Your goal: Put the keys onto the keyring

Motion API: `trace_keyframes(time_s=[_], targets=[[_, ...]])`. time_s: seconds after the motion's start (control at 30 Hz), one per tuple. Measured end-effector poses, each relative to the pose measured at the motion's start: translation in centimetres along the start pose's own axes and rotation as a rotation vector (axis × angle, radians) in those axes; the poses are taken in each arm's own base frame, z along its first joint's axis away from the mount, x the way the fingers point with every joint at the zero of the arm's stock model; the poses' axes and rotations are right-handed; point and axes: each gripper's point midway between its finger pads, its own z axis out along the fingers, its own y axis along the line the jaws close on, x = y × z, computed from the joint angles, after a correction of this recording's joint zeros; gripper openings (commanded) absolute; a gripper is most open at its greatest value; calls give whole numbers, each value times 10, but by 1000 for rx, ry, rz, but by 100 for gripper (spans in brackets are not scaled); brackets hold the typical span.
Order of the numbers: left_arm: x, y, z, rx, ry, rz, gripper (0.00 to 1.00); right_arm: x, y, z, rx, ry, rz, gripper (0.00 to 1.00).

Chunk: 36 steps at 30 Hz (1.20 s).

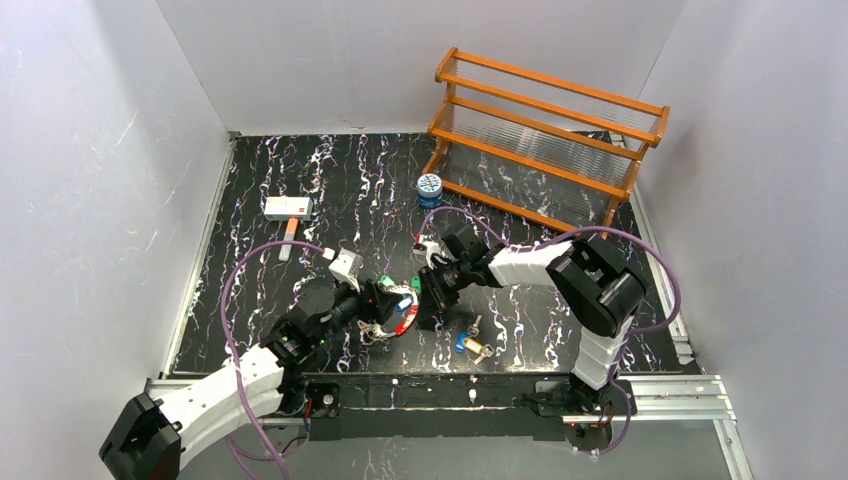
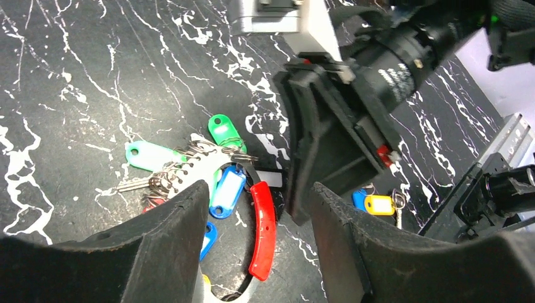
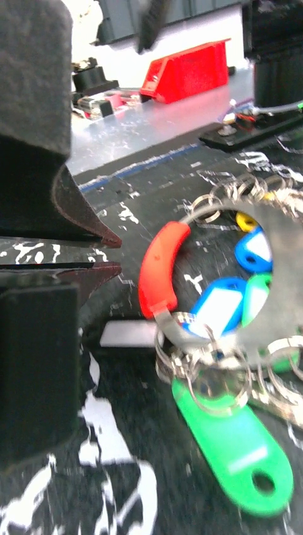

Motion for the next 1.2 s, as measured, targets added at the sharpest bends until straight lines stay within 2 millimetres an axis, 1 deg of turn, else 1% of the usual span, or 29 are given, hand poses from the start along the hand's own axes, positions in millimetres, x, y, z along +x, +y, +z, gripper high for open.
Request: trace_keyframes(time_s=[0.07, 0.13, 0.2, 0.27, 0.33, 0.43, 0.5, 0.53, 0.6, 0.7, 0.8, 0.9, 0.93, 1.03, 1.1, 1.13, 1.2], targets=[[1, 3, 0, -17, 2, -8, 56, 3, 8, -2, -28, -1, -9, 37], [4, 7, 0, -38, 10, -21, 56, 0, 17, -8, -41, -20, -24, 46], [7, 10, 0, -60, 23, -37, 56, -9, 23, -14, -35, -60, -49, 53], [13, 16, -1, -91, 42, -58, 56, -21, 24, -21, -9, -105, -66, 60], [19, 22, -3, -130, 63, -84, 55, -30, 18, -25, 34, -141, -66, 63], [24, 33, -8, -217, 93, -136, 53, -39, 7, -28, 98, -170, -56, 63], [26, 42, -12, -287, 108, -172, 51, -44, -1, -28, 140, -175, -43, 62], [27, 45, -13, -313, 113, -185, 50, -45, -5, -27, 153, -173, -36, 60], [32, 53, -18, -376, 131, -215, 50, -44, -13, -23, 173, -158, -19, 51], [42, 61, -22, -424, 167, -235, 49, -34, -24, -15, 187, -119, 14, 40], [58, 67, -24, -466, 223, -244, 46, -26, -27, -9, 180, -89, 38, 32], [69, 72, -25, -497, 270, -239, 42, -20, -21, -4, 163, -67, 45, 25], [69, 73, -24, -501, 275, -236, 40, -17, -17, -1, 155, -57, 42, 23], [66, 72, -20, -505, 288, -218, 22, -8, -3, 9, 128, -27, 21, 16], [63, 73, -18, -506, 287, -190, 14, -2, 8, 16, 104, -8, 10, 16], [60, 74, -17, -506, 279, -178, 11, 3, 13, 19, 86, 5, 7, 16], [57, 74, -15, -496, 269, -157, 8, 10, 23, 25, 50, 20, 0, 20]])
